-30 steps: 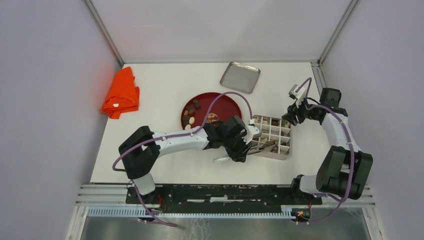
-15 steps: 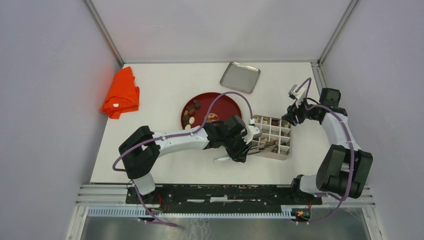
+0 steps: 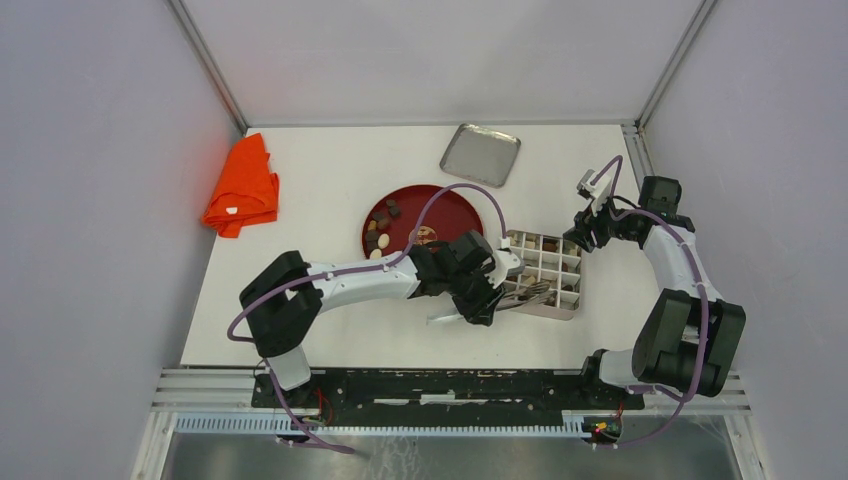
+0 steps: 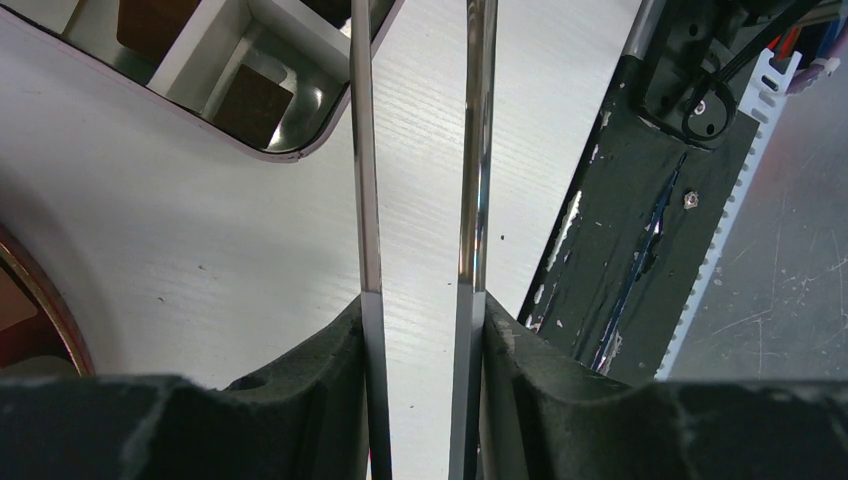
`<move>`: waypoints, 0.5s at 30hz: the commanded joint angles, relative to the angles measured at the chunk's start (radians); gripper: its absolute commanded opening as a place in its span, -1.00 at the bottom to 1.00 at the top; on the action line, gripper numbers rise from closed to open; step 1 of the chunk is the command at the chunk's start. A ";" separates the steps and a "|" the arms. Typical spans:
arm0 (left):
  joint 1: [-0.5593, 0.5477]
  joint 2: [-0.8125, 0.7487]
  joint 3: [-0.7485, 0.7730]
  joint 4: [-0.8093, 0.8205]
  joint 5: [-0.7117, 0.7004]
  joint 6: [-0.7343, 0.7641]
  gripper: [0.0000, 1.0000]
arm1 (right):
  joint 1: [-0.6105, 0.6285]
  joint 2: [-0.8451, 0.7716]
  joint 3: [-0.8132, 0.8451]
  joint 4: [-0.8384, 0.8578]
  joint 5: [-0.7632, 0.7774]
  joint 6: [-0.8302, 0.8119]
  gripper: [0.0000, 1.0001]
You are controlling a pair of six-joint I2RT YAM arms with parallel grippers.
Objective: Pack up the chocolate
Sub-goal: Place the fake chocolate in the packing box.
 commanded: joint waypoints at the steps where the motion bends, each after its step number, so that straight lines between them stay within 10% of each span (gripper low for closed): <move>1: -0.005 -0.009 0.050 0.028 0.030 0.024 -0.13 | -0.002 0.004 0.011 -0.004 -0.007 -0.014 0.12; 15: -0.003 -0.154 0.051 0.069 0.031 -0.037 -0.26 | 0.011 0.071 0.042 -0.110 -0.046 -0.153 0.14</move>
